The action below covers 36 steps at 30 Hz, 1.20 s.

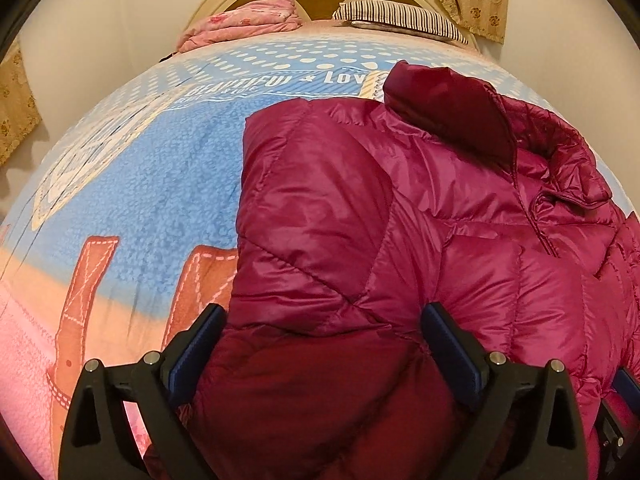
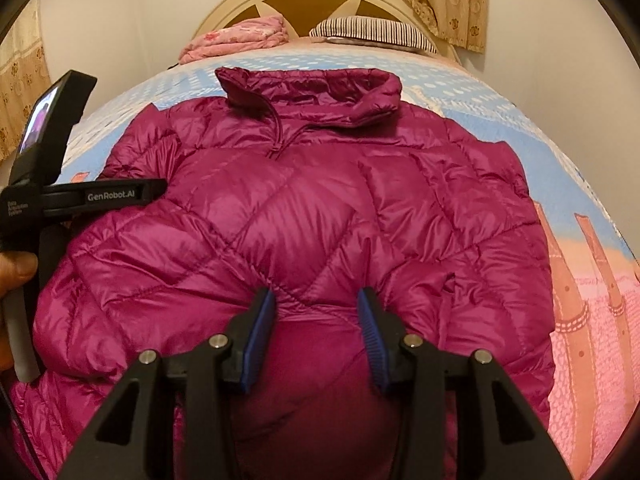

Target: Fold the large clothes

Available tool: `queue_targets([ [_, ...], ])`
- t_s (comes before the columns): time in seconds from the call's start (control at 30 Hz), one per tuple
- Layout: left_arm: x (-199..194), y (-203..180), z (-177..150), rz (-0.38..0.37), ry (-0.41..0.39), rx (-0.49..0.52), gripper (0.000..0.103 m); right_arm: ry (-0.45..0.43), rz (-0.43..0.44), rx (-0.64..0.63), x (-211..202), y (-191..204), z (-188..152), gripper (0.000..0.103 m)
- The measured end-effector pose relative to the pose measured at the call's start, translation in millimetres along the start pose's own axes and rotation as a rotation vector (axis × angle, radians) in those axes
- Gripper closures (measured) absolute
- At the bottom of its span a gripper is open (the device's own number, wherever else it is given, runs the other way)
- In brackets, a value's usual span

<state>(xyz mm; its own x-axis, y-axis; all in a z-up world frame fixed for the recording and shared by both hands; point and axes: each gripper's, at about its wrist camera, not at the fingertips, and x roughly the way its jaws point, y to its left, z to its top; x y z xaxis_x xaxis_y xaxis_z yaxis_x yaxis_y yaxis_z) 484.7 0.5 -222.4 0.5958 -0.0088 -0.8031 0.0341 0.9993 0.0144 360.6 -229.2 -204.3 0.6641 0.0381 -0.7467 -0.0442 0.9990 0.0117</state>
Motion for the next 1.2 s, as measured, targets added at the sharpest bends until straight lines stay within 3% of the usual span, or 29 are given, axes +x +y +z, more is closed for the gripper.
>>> queue_targets([
  [0.67,-3.3,-1.7,-2.5,0.022,-0.01,0.012,0.004,-0.001,-0.048,-0.038,1.7,7.9,-1.4,0.056],
  [0.8,-20.0,1.8,-5.4,0.014,-0.013,-0.013,0.004,-0.002,-0.055,-0.044,2.1,9.1,-1.6,0.056],
  [0.93,-44.1,-2.0,-20.8,-0.012,-0.047,0.045,0.004,-0.005,-0.051,-0.04,2.3,8.2,-1.8,0.056],
  [1.03,-47.0,-10.6,-34.6,0.044,-0.073,0.137,0.004,-0.007,-0.05,-0.039,2.1,8.1,-2.2,0.056],
  [1.2,-37.1,-11.1,-34.9,0.048,-0.033,0.139,0.003,-0.006,-0.049,-0.039,2.0,8.5,-2.2,0.056],
])
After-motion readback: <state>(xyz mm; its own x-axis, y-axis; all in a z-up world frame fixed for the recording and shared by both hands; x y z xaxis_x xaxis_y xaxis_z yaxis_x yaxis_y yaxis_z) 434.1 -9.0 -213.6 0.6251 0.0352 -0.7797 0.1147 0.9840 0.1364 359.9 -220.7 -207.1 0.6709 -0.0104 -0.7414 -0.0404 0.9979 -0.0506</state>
